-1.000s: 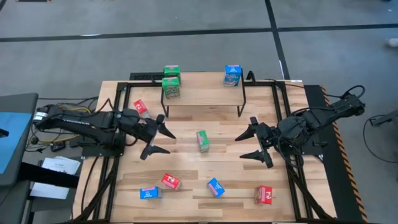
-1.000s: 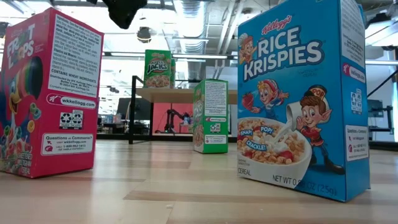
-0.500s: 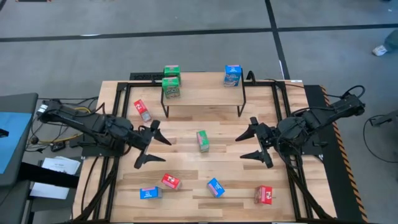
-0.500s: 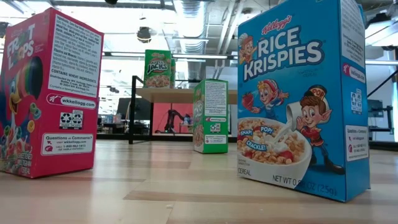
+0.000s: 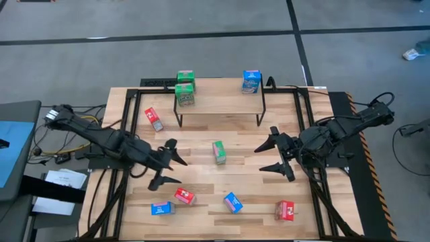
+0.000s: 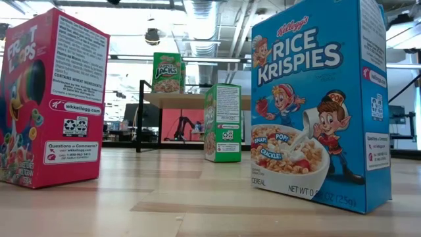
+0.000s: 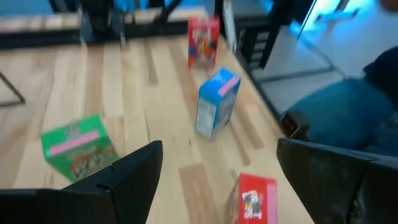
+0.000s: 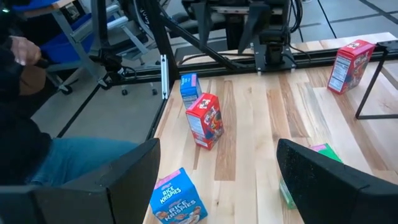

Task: Stack cereal on shelf
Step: Put the bottom left red cereal box on the shelf

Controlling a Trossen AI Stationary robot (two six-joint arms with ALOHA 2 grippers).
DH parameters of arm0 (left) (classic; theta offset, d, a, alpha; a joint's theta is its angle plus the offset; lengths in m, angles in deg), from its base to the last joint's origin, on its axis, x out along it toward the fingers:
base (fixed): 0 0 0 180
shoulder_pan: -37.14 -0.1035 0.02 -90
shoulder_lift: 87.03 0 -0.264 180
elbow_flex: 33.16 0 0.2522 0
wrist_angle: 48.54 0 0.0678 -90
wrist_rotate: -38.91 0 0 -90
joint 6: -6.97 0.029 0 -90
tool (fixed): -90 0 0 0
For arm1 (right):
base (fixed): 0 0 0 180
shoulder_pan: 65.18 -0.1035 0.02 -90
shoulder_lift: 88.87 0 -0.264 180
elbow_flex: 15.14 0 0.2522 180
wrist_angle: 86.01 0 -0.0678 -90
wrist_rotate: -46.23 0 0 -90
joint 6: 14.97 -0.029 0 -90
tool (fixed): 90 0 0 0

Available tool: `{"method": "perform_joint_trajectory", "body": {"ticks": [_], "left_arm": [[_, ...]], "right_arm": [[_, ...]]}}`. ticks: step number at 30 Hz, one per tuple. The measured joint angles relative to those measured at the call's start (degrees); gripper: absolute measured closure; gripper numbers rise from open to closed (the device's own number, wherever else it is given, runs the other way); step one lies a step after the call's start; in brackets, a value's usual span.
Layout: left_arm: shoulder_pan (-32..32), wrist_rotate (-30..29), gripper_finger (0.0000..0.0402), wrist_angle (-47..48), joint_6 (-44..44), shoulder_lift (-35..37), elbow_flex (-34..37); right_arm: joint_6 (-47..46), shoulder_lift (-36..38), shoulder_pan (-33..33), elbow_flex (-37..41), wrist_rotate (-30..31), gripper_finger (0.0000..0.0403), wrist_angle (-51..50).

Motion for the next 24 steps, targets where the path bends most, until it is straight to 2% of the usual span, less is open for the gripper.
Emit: {"method": "perform_joint_trajectory", "body": {"ticks": [7,11,20,24], "left_arm": [[0.2,0.4,0.0095,13.2,2.3,-9.6,-10.7],[1.3,0.3,0.0095,16.9,1.8,-13.3,-14.5],[4.4,0.8,0.0095,19.4,1.9,-18.1,-18.0],[4.8,3.0,0.0095,19.3,3.0,-18.1,-17.9]], "right_arm": [[0.0,0.0,0.0,0.0,0.0,0.0057,-1.0],[0.0,0.0,0.0,0.0,0.0,0.0058,-2.4],[-0.2,0.0,0.0,0.0,0.0,0.0058,-3.9],[-0.2,0.0,0.0,0.0,0.0,0.0058,-3.9]]}}
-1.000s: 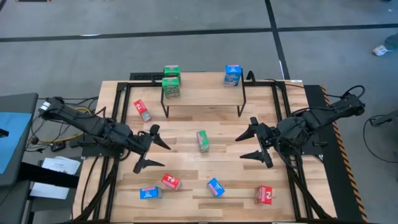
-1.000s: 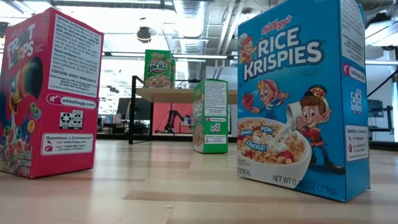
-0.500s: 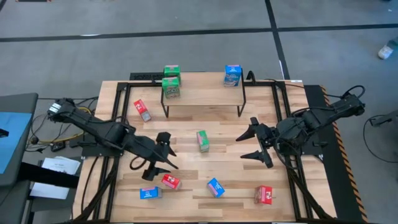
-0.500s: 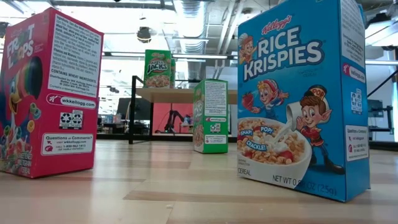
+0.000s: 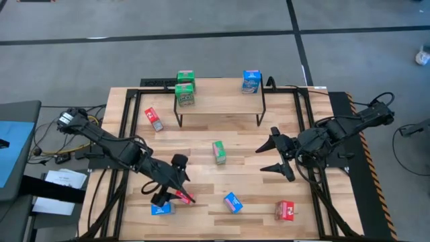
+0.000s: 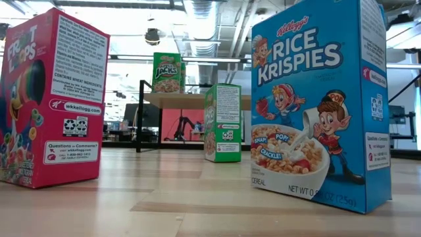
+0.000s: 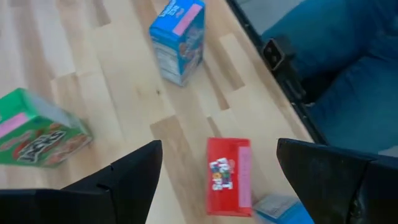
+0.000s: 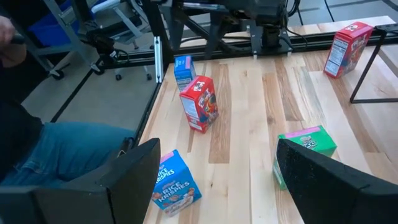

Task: Stack cereal on shelf
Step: Put the bottom left red cereal box on the shelf

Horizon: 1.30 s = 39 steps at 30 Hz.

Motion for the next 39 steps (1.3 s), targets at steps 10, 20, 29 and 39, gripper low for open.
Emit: {"method": "perform_joint_trajectory", "body": {"ticks": [10,20,29,39], "left_arm": [[0.0,5.2,0.0095,1.3,1.8,0.0,0.0],[0.0,4.4,0.0095,1.5,-1.4,0.0,0.0],[0.0,0.8,0.0095,4.6,-3.3,-4.6,0.1],[0.0,2.2,0.0095,5.4,-3.6,-7.5,0.1]], "right_arm": [[0.0,0.0,0.0,0.0,0.0,0.0058,0.0],[0.0,0.0,0.0,0.0,0.0,0.0058,0.0],[0.0,0.0,0.0,0.0,0.1,0.0058,0.0],[0.0,0.0,0.0,0.0,0.0,0.0058,0.0]]}}
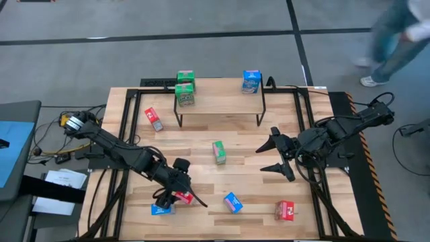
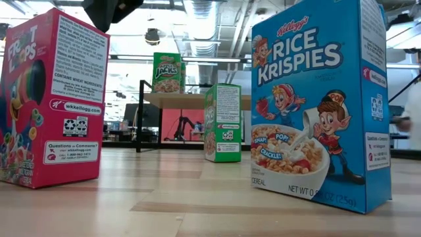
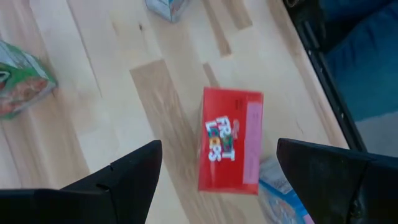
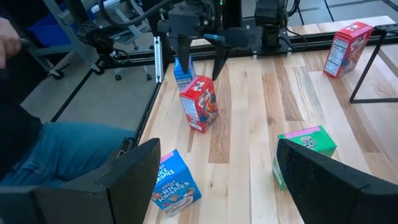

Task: Stack cereal on shelf
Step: Put the bottom left red cereal box on the shelf

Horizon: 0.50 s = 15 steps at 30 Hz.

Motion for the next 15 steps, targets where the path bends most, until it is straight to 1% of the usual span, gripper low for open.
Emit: {"method": "perform_joint_trajectory", "body": {"ticks": [5,8,15], "left_arm": [[0.0,-1.0,0.0095,0.8,-2.1,0.0,0.1],[0.0,-1.0,0.0095,0.6,-3.5,0.0,1.6],[0.3,0.4,0.0095,-1.2,-6.0,0.0,4.6]], "right_arm": [[0.0,0.0,0.0,0.0,0.0,0.0058,0.0],[0.0,0.0,0.0,0.0,0.0,0.0058,0.0],[0.0,0.0,0.0,0.0,0.0,0.0058,0.0]]}}
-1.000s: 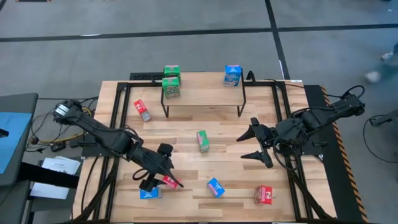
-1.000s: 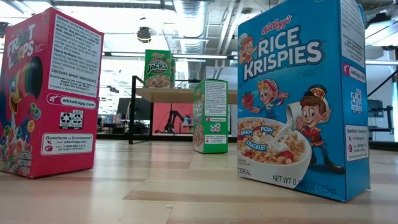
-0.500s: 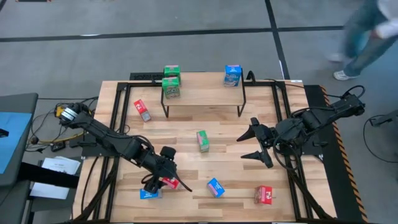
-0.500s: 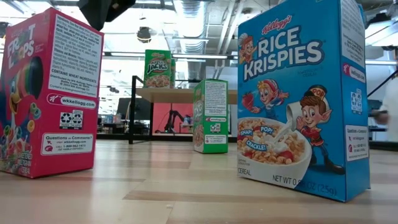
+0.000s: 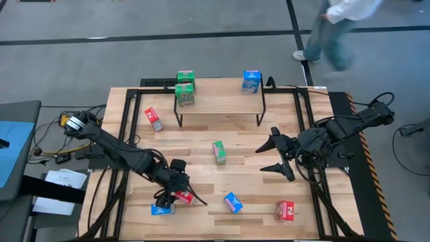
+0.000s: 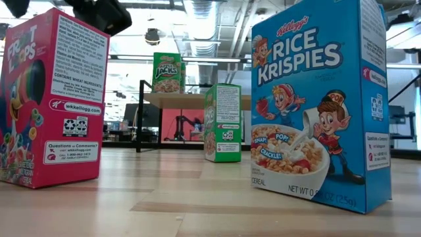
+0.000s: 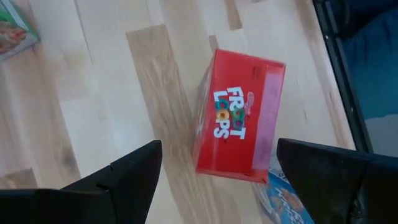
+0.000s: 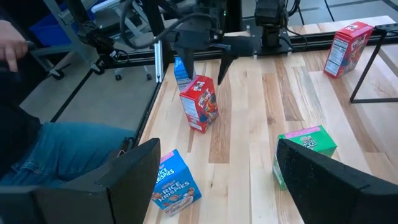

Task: Stack cereal on shelf
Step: Put the bottom left red cereal box on the shelf

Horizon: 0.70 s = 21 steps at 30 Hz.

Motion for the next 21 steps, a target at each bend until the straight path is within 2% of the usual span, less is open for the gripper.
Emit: {"method": "perform_joint_trajectory", "body": {"ticks": [7,15,21], "left_arm": [[1.1,0.0,0.0095,-0.7,-1.5,0.0,0.9],[2.0,-3.6,0.0095,-0.6,-1.9,0.0,0.9],[2.0,-4.0,0.0095,-0.6,-1.9,0.0,0.9]], "right_arm": [[0.0,0.0,0.0,0.0,0.0,0.0058,0.0],[0.0,0.0,0.0,0.0,0.0,0.0058,0.0],[0.0,0.0,0.0,0.0,0.0,0.0058,0.0]]}}
